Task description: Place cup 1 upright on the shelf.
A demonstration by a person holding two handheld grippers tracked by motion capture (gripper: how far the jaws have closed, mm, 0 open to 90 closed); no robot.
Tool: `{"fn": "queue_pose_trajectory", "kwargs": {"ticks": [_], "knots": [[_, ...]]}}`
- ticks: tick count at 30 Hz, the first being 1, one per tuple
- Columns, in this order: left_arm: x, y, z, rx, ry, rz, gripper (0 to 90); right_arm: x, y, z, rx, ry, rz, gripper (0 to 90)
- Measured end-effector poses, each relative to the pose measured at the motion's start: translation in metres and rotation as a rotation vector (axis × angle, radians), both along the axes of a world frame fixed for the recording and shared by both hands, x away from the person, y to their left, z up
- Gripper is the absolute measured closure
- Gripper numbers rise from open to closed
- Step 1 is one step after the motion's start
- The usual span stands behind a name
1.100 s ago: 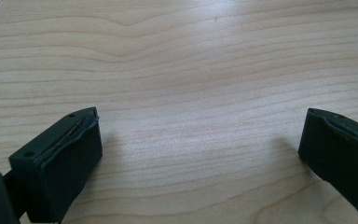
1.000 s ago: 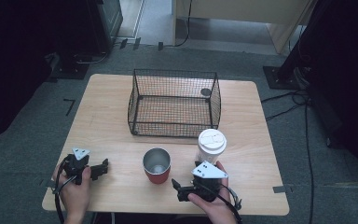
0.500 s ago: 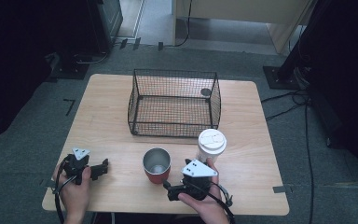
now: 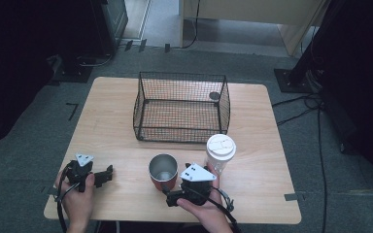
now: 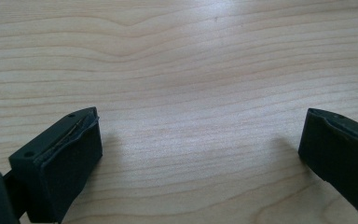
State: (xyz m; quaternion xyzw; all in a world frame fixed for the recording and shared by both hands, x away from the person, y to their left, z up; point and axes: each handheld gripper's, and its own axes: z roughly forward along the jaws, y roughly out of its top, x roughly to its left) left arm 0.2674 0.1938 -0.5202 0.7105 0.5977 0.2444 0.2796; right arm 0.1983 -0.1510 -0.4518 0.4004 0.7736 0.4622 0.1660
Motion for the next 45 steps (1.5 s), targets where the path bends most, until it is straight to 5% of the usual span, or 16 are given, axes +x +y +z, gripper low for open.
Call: {"fn": "queue_pose_trajectory", "kwargs": {"ticks": [26, 45], "knots": [[0.000, 0.000, 0.000, 0.000, 0.000, 0.000, 0.0, 0.014, 0.034, -0.007, -0.047, -0.035, -0.008, 5.9], [0.000, 0.000, 0.000, -0.001, 0.000, 0.001, 0.0, 0.014, 0.039, -0.008, -0.055, -0.054, -0.029, 7.3]]}}
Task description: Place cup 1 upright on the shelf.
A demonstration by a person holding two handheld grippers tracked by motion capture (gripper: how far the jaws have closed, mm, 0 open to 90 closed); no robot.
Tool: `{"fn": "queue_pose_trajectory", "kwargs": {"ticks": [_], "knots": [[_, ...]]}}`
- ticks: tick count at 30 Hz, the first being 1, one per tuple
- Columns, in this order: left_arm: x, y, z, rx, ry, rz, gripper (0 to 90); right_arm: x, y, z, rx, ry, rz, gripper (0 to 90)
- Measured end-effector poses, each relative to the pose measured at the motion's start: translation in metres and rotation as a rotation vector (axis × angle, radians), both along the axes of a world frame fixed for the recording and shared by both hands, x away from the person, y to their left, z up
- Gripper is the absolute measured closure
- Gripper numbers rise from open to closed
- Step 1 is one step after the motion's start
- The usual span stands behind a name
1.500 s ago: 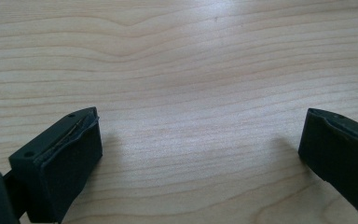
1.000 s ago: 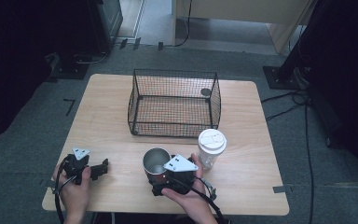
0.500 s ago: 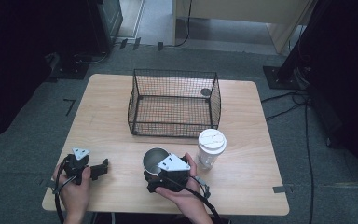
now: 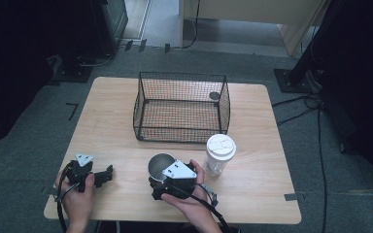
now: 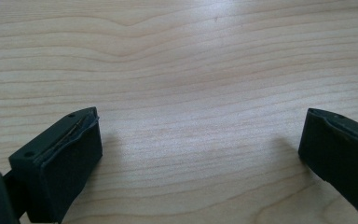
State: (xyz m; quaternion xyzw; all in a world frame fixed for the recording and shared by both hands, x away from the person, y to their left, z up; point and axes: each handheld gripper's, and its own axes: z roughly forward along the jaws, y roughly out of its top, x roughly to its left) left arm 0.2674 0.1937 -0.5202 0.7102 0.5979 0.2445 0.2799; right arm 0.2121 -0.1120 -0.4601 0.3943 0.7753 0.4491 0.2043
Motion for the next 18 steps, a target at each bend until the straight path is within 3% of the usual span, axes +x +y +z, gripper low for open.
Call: {"fn": "queue_pose_trajectory", "kwargs": {"ticks": [18], "knots": [[0.000, 0.000, 0.000, -0.001, 0.000, 0.000, 0.0, 0.008, 0.004, 0.020, 0.042, -0.034, -0.015, 7.3]]}}
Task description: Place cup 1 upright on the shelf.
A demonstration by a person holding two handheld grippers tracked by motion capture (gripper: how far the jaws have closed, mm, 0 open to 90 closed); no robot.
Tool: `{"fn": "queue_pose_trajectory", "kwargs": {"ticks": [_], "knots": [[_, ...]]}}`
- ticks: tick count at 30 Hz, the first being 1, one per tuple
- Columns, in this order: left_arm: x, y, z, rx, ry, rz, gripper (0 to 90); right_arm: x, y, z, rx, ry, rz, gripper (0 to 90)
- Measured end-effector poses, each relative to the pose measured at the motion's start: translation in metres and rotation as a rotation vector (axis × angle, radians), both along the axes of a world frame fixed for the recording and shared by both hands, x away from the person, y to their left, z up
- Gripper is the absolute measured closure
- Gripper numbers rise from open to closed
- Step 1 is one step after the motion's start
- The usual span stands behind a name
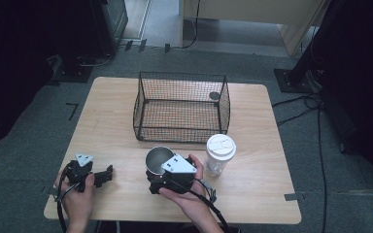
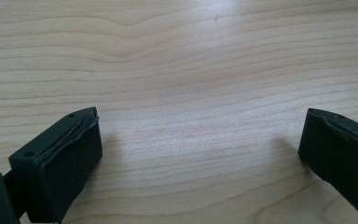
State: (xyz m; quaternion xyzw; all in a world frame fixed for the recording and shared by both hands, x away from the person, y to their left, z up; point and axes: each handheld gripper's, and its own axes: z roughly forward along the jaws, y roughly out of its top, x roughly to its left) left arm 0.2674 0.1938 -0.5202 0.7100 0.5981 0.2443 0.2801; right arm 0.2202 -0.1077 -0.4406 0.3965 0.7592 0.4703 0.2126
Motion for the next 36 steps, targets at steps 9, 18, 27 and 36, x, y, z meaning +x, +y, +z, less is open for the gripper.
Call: {"fn": "queue_pose_trajectory", "kwargs": {"ticks": [9, 18, 27, 36], "knots": [[0.000, 0.000, 0.000, 0.000, 0.000, -0.001, 0.0, 0.006, 0.002, 0.011, 0.009, -0.020, -0.004, 7.3], [0.000, 0.000, 0.000, 0.001, 0.000, -0.001, 0.0, 0.014, 0.006, 0.025, 0.013, -0.051, -0.018, 7.4], [0.000, 0.000, 0.000, 0.000, 0.001, -0.001, 0.0, 0.023, 0.007, 0.039, 0.016, -0.079, -0.033, 7.4], [0.000, 0.000, 0.000, 0.000, 0.001, -0.001, 0.0, 0.033, 0.012, 0.051, 0.019, -0.106, -0.045, 7.4]]}}
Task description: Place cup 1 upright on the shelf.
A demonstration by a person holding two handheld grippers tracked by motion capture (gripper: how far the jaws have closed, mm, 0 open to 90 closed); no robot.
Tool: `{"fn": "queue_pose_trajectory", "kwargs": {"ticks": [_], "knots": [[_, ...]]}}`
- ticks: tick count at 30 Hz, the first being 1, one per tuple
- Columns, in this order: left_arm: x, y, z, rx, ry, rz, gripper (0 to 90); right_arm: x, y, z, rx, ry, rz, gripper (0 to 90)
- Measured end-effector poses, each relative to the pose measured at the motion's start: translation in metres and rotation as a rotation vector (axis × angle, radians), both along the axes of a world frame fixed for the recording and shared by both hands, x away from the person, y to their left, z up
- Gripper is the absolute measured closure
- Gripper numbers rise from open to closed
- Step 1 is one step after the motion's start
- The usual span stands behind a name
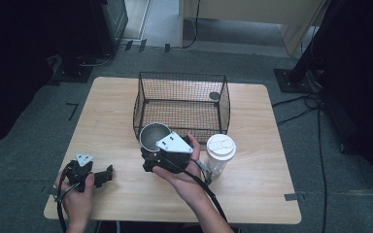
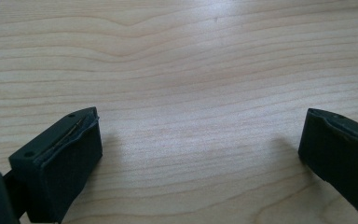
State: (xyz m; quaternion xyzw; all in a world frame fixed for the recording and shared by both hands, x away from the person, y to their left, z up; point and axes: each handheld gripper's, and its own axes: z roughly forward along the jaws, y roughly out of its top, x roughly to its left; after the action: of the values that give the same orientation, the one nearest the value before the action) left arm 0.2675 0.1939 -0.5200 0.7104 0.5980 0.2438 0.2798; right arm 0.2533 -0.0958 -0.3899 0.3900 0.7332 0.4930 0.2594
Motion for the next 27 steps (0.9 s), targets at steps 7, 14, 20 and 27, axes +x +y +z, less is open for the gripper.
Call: {"fn": "queue_pose_trajectory", "kwargs": {"ticks": [7, 14, 20, 27], "knots": [[0.000, 0.000, 0.000, 0.000, 0.000, 0.000, 0.0, 0.010, 0.004, 0.009, 0.023, -0.002, -0.012, 7.4], [0.000, 0.000, 0.000, -0.001, 0.001, 0.001, 0.0, 0.024, 0.008, 0.015, 0.020, -0.012, -0.028, 7.4], [0.000, 0.000, 0.000, -0.001, 0.000, 0.001, 0.0, 0.033, 0.012, 0.021, 0.016, -0.025, -0.039, 7.4], [0.000, 0.000, 0.000, 0.000, 0.001, 0.001, 0.0, 0.046, 0.018, 0.029, 0.016, -0.043, -0.054, 7.4]]}}
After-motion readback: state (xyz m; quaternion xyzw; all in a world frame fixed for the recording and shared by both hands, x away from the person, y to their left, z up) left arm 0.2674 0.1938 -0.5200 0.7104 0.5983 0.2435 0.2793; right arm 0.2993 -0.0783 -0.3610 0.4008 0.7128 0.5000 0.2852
